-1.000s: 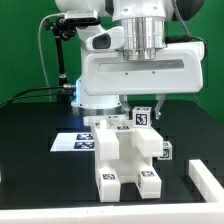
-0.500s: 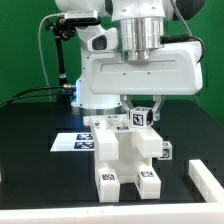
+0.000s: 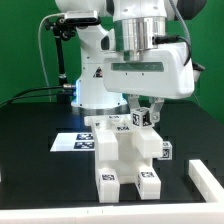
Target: Assemble chair
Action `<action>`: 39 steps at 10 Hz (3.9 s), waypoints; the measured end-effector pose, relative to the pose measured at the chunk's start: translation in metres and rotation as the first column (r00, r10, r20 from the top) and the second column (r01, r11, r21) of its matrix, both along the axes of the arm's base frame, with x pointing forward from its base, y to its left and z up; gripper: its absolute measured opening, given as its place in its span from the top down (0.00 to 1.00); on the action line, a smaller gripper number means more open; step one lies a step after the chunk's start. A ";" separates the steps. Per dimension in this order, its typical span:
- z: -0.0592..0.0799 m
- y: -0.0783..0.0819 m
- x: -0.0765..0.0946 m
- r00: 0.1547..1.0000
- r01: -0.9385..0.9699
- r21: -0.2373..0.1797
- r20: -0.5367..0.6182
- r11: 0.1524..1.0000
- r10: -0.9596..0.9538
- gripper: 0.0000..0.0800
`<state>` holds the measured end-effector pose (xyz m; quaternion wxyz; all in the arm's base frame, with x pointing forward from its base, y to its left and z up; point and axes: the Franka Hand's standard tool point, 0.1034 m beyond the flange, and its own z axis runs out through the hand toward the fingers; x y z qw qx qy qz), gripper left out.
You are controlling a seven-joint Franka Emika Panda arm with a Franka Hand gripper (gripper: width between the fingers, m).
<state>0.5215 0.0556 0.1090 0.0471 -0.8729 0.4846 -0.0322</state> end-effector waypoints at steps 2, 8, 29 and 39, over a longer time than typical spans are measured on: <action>0.000 0.000 0.000 1.000 -0.029 -0.003 0.001 1.000 0.029 0.23; 0.002 -0.009 0.002 0.624 -0.778 -0.092 -0.001 0.621 0.782 0.19; 0.003 0.001 0.004 0.998 -0.063 0.001 -0.003 0.998 0.063 0.64; 0.004 0.004 0.006 0.949 -0.314 -0.005 0.032 0.950 0.314 0.20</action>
Offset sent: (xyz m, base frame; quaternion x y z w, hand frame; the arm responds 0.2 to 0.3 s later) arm 0.0073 0.0023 0.0063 0.0179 -0.0500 -0.4209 0.9055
